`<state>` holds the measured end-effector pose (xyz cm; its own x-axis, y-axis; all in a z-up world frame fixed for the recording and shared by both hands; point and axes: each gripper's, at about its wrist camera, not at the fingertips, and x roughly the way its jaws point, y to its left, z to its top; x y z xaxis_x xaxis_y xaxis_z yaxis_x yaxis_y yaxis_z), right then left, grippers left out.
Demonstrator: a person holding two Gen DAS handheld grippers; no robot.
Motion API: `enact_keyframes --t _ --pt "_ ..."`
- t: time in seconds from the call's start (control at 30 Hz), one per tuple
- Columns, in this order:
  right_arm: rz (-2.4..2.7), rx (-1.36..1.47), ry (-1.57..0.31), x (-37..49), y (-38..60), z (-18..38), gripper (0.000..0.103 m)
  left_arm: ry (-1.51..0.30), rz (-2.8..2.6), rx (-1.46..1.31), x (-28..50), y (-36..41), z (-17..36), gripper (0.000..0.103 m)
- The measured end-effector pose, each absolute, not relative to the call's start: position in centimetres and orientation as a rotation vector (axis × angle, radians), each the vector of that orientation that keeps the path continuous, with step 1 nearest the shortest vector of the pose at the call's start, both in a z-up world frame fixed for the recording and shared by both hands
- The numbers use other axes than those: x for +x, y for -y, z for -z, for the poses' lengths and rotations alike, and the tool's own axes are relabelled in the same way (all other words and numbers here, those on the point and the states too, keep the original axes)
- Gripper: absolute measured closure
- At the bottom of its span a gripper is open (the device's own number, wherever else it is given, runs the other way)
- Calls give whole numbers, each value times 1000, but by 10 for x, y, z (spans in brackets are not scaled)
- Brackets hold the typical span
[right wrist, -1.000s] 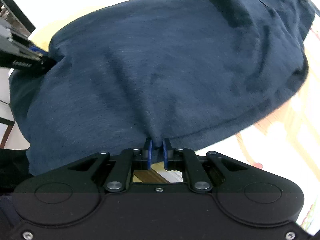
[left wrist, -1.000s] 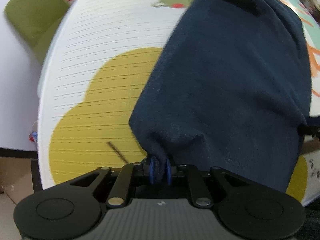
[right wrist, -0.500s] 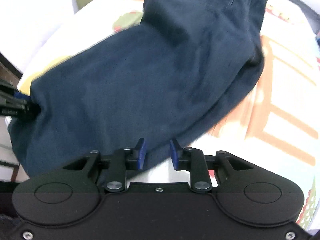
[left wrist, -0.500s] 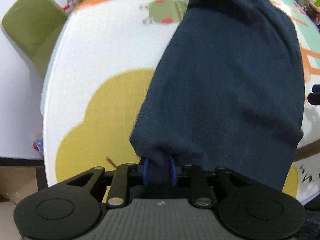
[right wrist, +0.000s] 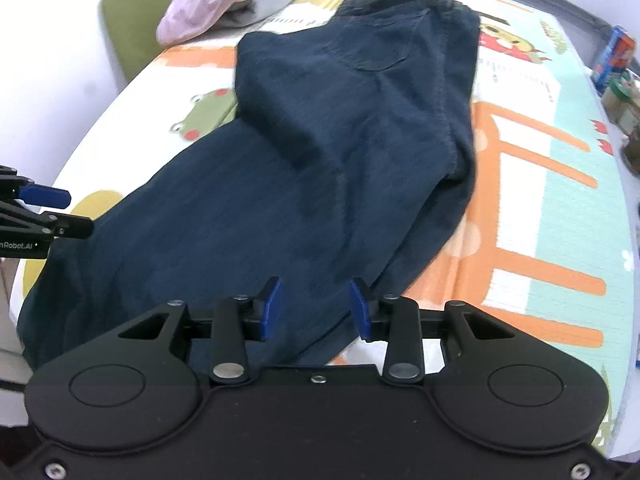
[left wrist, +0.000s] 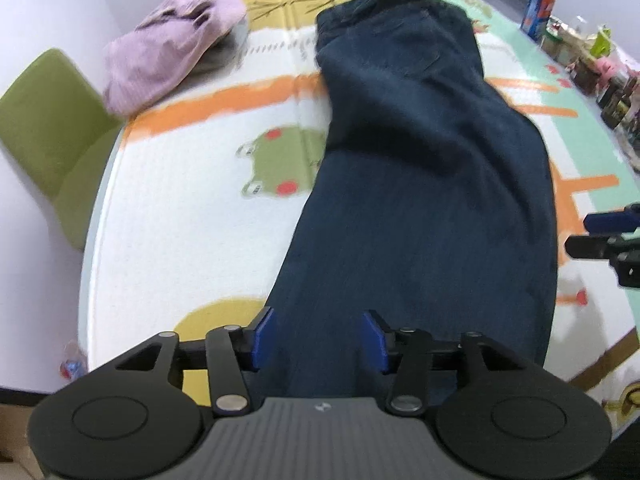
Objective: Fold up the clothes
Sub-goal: 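Lift the jeans by the hems with both grippers and lay them lengthwise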
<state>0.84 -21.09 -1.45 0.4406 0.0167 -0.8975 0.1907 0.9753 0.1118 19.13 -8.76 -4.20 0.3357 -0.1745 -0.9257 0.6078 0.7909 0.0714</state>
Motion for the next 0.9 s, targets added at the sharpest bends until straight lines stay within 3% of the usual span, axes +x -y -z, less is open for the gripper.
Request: enact_keyframes --t 0.13,0.73,0.83,0.9 --pt "173 239 -1104 6 238 25 64 -1107 557 420 216 123 50 43" --pt "439 339 -1146 90 334 119 60 -1049 501 356 326 216 103 39" --pt "447 344 -1161 98 341 128 67 -1047 500 350 343 230 110 42" --pt "449 339 -1173 103 343 133 89 -1081 518 333 351 236 117 52"
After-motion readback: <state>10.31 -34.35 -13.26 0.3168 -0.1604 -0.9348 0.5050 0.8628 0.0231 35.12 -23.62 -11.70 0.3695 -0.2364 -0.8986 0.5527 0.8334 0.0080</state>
